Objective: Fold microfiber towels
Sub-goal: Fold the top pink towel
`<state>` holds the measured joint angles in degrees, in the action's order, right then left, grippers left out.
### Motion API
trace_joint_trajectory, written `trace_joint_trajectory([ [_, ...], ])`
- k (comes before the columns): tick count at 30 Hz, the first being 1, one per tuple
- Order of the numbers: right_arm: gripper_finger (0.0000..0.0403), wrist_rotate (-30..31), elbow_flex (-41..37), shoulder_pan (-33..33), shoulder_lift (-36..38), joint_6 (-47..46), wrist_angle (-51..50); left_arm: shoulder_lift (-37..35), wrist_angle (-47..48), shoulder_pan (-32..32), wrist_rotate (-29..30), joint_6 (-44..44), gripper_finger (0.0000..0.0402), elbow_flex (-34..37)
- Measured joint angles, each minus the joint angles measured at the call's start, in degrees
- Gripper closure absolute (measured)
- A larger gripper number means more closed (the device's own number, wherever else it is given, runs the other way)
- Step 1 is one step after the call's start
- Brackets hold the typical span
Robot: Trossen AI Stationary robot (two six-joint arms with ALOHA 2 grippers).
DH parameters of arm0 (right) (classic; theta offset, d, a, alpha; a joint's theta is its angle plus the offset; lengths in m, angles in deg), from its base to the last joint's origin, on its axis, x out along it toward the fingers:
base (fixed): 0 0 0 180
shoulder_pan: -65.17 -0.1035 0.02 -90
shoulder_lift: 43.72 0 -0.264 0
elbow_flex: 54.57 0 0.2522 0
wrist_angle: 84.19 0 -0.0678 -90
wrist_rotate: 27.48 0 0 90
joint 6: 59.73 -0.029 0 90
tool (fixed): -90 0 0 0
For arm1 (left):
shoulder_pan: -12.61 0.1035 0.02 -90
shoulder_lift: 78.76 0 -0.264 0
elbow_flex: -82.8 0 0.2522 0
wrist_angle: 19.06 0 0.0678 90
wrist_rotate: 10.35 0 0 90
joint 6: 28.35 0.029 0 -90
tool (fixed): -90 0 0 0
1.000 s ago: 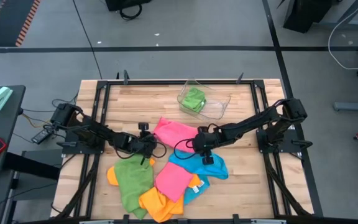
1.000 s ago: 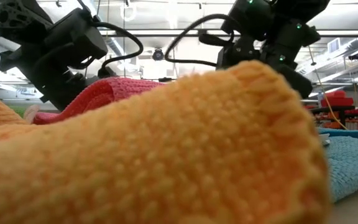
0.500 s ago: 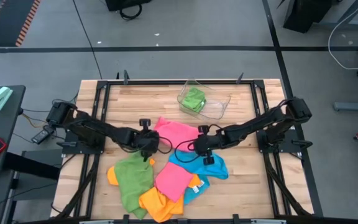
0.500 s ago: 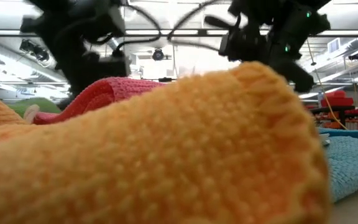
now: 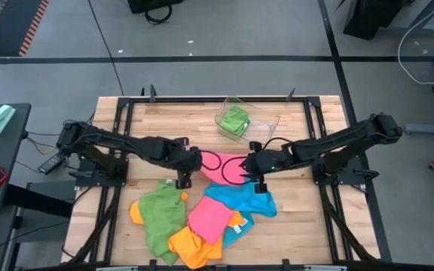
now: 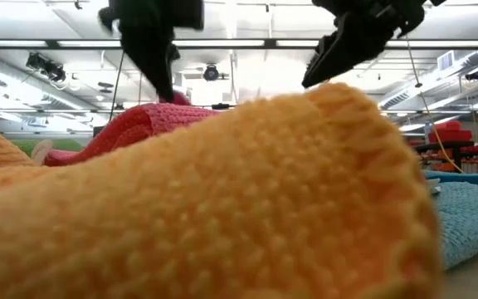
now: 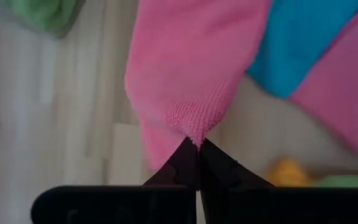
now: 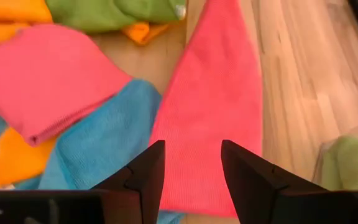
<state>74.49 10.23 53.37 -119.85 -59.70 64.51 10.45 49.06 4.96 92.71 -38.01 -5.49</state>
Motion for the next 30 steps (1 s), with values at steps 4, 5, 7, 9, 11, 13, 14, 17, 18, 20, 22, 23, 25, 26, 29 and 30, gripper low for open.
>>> trace_joint_trajectory([
  [4,0.0237,0.00,0.00,-0.40,1.47,-0.79,-0.23,-0.03,5.89,0.91,-7.05,-7.15,0.0393,-6.88],
  [5,0.0237,-0.04,0.00,-0.40,1.68,-1.20,-0.12,-0.07,7.11,1.34,-9.15,-9.45,0.0393,-8.27],
  [7,0.0237,-0.04,0.00,-0.40,1.98,-1.96,-0.44,-0.06,9.56,2.17,-13.49,-14.09,0.0391,-10.31],
  [9,0.0237,-0.03,0.00,-0.42,2.18,-2.40,-0.61,-0.07,10.45,2.79,-18.21,-17.92,0.0388,-11.36],
  [11,0.0237,-0.01,0.00,-0.87,2.39,-2.42,-0.85,-0.07,10.19,3.05,-22.36,-20.12,0.0389,-11.45],
  [13,0.0237,-0.03,0.00,-1.58,2.61,-2.10,-0.69,-0.07,9.87,2.99,-24.72,-21.48,0.0392,-11.31],
  [14,0.0237,-0.04,0.00,-1.98,2.83,-2.05,-0.77,0.09,9.75,2.94,-25.73,-21.85,0.0393,-11.29],
  [17,0.0237,-0.02,0.00,-3.18,2.96,-2.01,-0.67,0.79,7.25,2.91,-27.95,-23.54,0.0393,-11.27],
  [18,0.0237,0.02,0.00,-3.64,2.87,-2.01,-0.69,0.77,7.33,2.94,-28.13,-24.12,0.0392,-11.25],
  [20,0.0237,1.06,0.00,-4.58,1.77,-1.99,1.35,0.61,7.26,2.94,-28.15,-24.16,0.0389,-11.25],
  [22,0.0237,2.66,0.00,-5.73,-0.34,-1.51,3.70,0.66,7.32,3.02,-28.15,-23.90,0.0388,-11.24],
  [23,0.0237,3.60,0.00,-6.32,-1.89,-0.88,5.11,0.66,7.26,3.15,-28.15,-23.74,0.0389,-11.23],
  [25,0.0237,5.51,0.00,-7.55,-5.05,0.56,7.67,0.66,7.23,3.38,-28.18,-23.00,0.0393,-11.25],
  [26,0.0237,6.77,0.00,-8.23,-6.71,1.38,9.07,0.66,7.24,3.40,-28.16,-22.76,0.0393,-11.24],
  [29,0.0237,11.01,-0.02,-10.51,-10.99,5.05,13.21,0.66,7.11,3.75,-28.15,-22.32,0.0389,-11.23],
  [30,0.0237,12.48,-0.02,-11.32,-12.09,6.21,14.64,0.66,7.13,3.75,-28.10,-22.21,0.0386,-11.25],
])
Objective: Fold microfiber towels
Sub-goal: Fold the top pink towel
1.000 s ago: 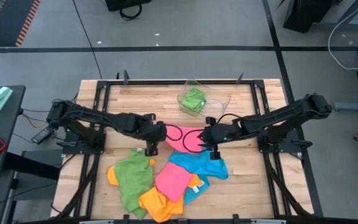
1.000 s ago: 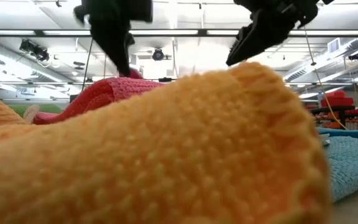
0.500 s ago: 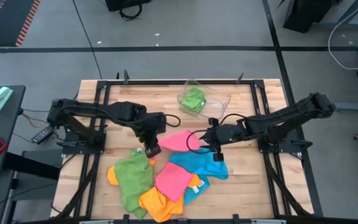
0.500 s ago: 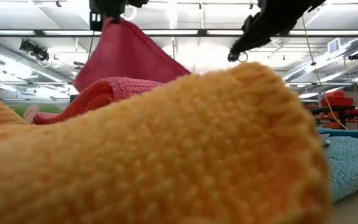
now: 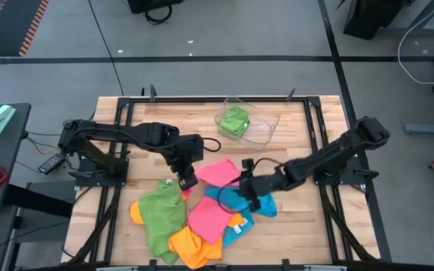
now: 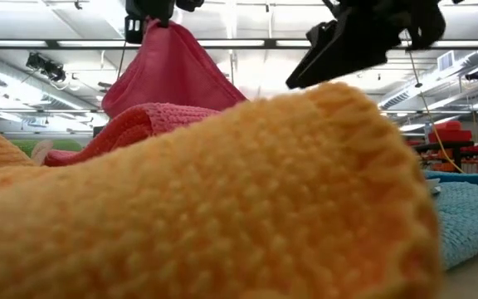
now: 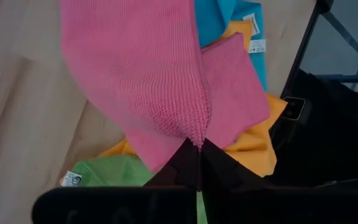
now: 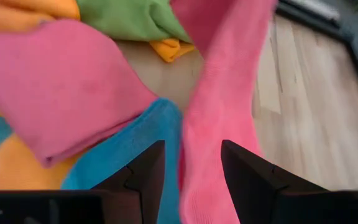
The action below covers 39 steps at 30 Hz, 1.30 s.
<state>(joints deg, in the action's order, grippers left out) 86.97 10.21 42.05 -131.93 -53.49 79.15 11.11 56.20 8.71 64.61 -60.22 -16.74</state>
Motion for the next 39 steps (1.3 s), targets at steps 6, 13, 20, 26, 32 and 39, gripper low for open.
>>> trace_joint_trajectory([
  [6,0.0237,6.05,-0.02,-2.68,-6.24,3.43,4.29,0.00,-0.13,0.00,0.17,1.06,0.0391,0.00],
  [13,0.0237,10.58,-0.02,-3.91,-11.10,4.64,4.44,0.00,-0.22,0.24,0.41,1.19,0.0382,0.02],
  [20,0.0247,10.97,-0.02,-3.86,-13.04,4.93,6.16,0.00,-0.35,0.22,0.41,1.49,0.0393,0.02],
  [26,0.0268,11.50,-0.02,-1.70,-13.04,4.92,5.98,0.00,-0.46,0.22,0.43,1.50,0.0377,0.02],
  [32,0.0280,9.87,-0.02,1.24,-13.42,5.09,5.42,-0.02,-0.44,0.22,0.43,1.71,0.0391,0.02],
  [39,0.0313,7.93,0.00,2.31,-13.90,5.98,5.37,-0.02,-0.44,0.22,0.45,2.54,0.0375,0.02],
])
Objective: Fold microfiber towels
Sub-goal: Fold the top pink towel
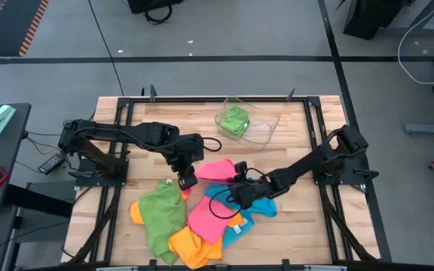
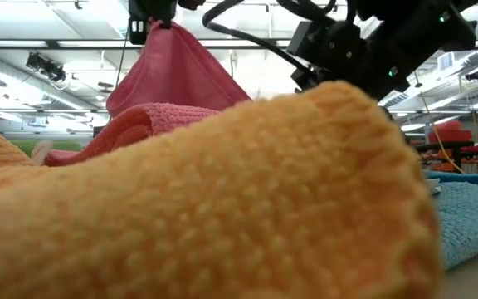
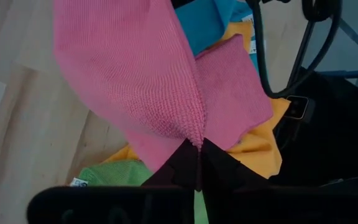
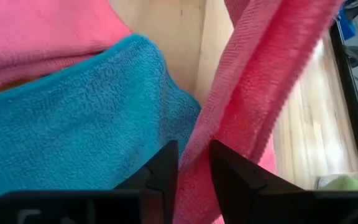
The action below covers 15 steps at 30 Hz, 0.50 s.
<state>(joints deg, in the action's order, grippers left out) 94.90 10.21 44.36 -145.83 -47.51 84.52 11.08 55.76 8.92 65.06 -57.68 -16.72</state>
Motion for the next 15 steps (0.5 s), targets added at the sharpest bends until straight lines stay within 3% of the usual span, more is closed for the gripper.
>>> trace_joint_trajectory([
  [7,0.0389,-1.27,-0.02,-0.48,0.58,0.53,-2.71,0.00,1.61,-0.11,2.26,1.20,0.0393,0.00],
  [11,0.0395,-5.58,0.23,-1.93,5.64,0.22,-4.73,0.00,3.33,-0.72,4.99,1.96,0.0384,0.02],
  [13,0.0395,-6.76,0.40,-1.89,8.56,-0.71,-11.57,0.00,3.32,-0.76,5.42,1.94,0.0374,0.02],
  [15,0.0395,-8.58,0.30,-1.12,10.34,-4.19,-9.73,0.00,3.32,-0.76,5.58,2.08,0.0372,0.02],
])
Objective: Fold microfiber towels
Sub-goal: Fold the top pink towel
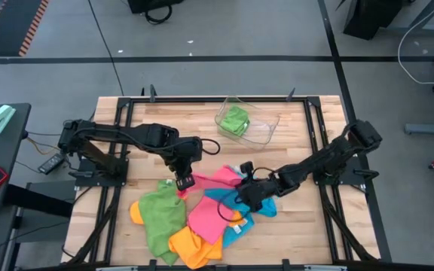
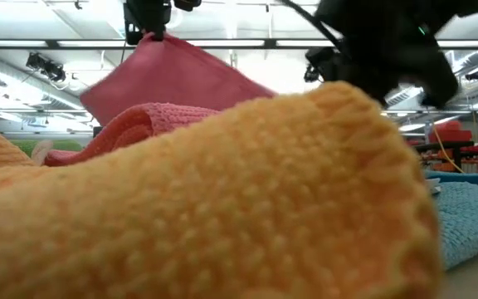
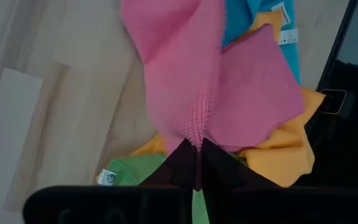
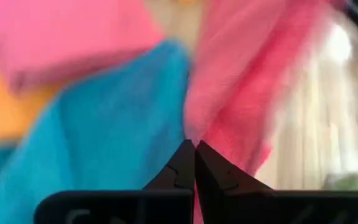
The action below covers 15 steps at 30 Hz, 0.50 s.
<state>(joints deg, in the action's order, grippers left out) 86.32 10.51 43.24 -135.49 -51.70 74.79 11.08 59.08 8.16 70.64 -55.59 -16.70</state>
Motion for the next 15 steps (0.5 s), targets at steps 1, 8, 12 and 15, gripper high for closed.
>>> trace_joint_trajectory([
  [1,0.0395,-4.05,0.21,0.61,0.22,-0.10,0.15,0.00,-0.02,0.04,0.03,0.02,0.0374,0.00],
  [8,0.0395,-8.94,2.49,0.81,4.61,-3.27,-11.28,-0.07,0.04,0.08,0.03,0.53,0.0392,0.00],
  [12,0.0395,-11.08,2.92,1.04,8.73,-3.59,-13.49,-0.07,0.09,0.10,0.04,1.13,0.0372,0.00],
  [15,0.0395,-11.28,2.78,2.09,9.56,-3.82,-12.46,-0.07,-0.29,0.05,0.14,1.43,0.0371,0.00],
])
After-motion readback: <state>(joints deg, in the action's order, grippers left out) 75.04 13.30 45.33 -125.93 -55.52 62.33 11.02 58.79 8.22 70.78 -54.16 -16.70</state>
